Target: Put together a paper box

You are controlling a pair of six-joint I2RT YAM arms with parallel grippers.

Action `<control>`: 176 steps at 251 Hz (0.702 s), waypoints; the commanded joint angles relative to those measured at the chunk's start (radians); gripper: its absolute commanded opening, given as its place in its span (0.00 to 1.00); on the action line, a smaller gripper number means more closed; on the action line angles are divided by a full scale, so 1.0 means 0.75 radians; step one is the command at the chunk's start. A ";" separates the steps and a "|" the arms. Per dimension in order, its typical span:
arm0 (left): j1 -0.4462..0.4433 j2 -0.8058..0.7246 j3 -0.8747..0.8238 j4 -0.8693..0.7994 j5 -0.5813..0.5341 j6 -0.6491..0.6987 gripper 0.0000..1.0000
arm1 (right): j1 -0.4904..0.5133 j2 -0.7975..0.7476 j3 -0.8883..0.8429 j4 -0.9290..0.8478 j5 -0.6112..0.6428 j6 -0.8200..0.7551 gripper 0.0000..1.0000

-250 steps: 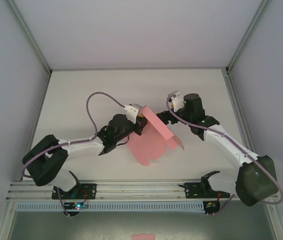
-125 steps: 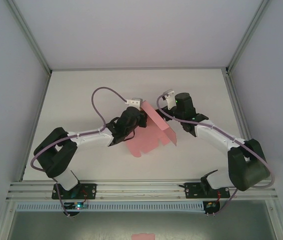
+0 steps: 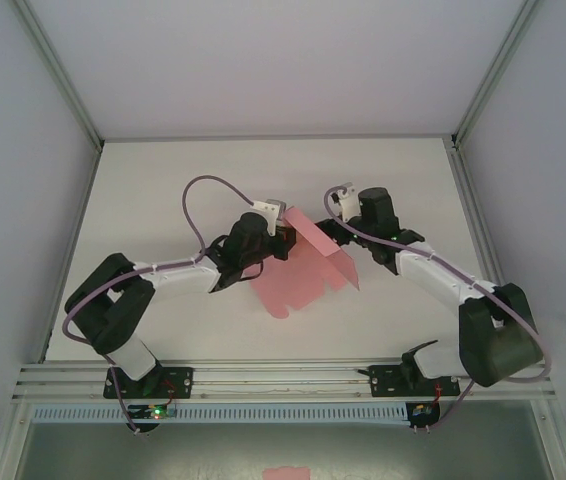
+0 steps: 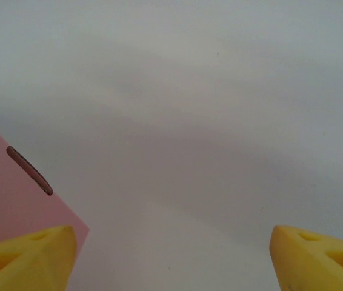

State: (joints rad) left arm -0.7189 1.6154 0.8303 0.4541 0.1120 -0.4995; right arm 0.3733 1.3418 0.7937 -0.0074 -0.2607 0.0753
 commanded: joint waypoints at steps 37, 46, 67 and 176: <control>-0.041 -0.214 0.017 -0.286 -0.344 0.098 0.00 | -0.055 -0.403 -0.054 -0.179 0.395 0.078 0.91; -0.041 -0.237 0.000 -0.301 -0.372 0.088 0.00 | -0.085 -0.469 -0.070 -0.179 0.422 0.097 0.92; -0.041 -0.283 -0.027 -0.331 -0.425 0.067 0.00 | -0.145 -0.615 -0.108 -0.165 0.319 0.116 0.93; -0.041 -0.370 0.069 -0.731 -0.494 0.182 0.00 | -0.078 -0.932 -0.134 -0.111 -0.623 -0.530 0.89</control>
State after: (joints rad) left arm -0.7513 1.3506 0.8272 0.0330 -0.2234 -0.4217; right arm 0.2813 0.6342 0.6579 -0.0753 -0.5205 -0.0868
